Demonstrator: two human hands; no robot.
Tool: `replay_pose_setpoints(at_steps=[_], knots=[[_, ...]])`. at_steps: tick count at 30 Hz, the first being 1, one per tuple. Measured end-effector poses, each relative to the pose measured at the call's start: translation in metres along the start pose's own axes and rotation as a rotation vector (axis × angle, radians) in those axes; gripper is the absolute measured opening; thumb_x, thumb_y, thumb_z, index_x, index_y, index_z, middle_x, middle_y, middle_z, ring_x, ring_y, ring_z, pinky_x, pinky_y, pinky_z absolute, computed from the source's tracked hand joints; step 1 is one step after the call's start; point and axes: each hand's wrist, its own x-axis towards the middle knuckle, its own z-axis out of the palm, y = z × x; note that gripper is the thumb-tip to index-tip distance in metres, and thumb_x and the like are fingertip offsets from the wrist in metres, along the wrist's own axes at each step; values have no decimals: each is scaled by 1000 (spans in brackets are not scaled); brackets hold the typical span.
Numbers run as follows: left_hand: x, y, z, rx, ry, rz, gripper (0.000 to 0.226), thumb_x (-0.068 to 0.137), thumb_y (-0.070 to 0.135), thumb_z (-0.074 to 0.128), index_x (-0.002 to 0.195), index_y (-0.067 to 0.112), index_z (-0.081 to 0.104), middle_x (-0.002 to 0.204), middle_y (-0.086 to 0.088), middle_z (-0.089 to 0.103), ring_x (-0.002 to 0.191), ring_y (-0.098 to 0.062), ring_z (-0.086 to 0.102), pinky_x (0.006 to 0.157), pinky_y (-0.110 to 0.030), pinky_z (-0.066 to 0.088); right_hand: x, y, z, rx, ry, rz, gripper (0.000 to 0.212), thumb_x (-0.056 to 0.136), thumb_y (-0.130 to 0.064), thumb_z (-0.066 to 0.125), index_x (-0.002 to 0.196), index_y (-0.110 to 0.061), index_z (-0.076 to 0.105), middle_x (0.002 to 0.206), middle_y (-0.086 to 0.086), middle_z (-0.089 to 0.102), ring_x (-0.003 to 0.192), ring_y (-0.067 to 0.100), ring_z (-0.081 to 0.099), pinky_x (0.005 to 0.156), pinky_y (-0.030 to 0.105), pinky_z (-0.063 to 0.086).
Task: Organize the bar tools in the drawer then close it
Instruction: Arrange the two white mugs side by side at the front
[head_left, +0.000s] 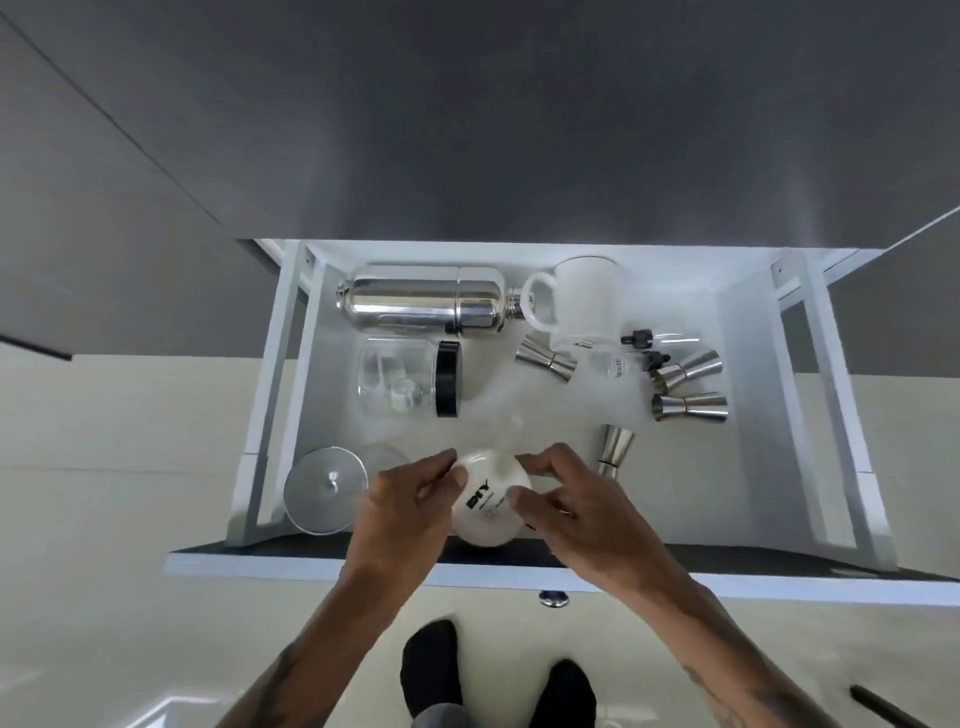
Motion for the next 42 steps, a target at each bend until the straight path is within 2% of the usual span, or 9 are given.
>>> replay_pose_setpoints(at_steps=[5,9,12,15,20,22,27,33,42], knots=[[8,1,5,401,34,67,24,97,14,50,86,1,67,80,-16,69,79,-35,66,62,-38,53,15,1,13,-163,42,13,8,93,-20,58,101,-19,58,116,-1,70,80,16,70,55,13,48],[4,2,1,630,42,78,14,93,8,49,94,4,62,94,-15,71,85,-33,70,63,-38,60,22,-10,10,-209,-32,-21,17,92,-22,57,105,-21,68,108,-5,73,83,13,69,64,20,50],[0,8,-2,699,62,153,14,93,9,50,98,8,62,94,-15,74,83,-31,71,67,-40,60,60,-24,-27,-250,347,-3,22,90,-30,59,102,-17,73,102,3,74,93,21,67,81,28,50],[-2,15,-3,711,84,189,25,96,13,48,114,6,64,98,-15,75,88,-30,72,73,-42,60,116,-34,-80,-183,690,152,52,83,-43,62,122,-8,58,124,16,61,115,33,57,93,36,44],[-9,19,-5,674,122,216,25,95,17,46,108,9,67,78,-8,73,74,-29,67,69,-42,55,161,-20,-112,-1,334,350,89,61,-76,67,124,-14,56,123,8,63,102,23,62,55,24,40],[-12,19,-5,673,155,220,32,95,24,50,122,17,65,100,-7,76,91,-28,71,76,-42,57,165,-14,-116,1,326,305,90,52,-80,68,115,-16,62,112,6,68,91,20,66,50,23,40],[-14,27,-8,672,150,380,49,86,43,42,118,16,67,110,-3,73,99,-25,70,74,-42,61,171,-12,-117,-52,398,254,83,49,-80,64,109,-22,64,107,0,68,97,24,63,70,31,53],[-6,45,13,558,200,589,37,86,32,49,108,12,70,102,-1,71,98,-24,66,76,-38,59,167,3,-134,-40,473,211,70,64,-65,63,114,-17,62,108,3,67,93,23,60,62,26,42],[-12,30,40,501,100,667,31,86,27,51,107,13,69,100,1,69,94,-19,64,78,-37,57,161,-9,-122,-314,413,235,104,54,-70,73,136,-16,40,132,8,52,124,31,48,103,47,42]])
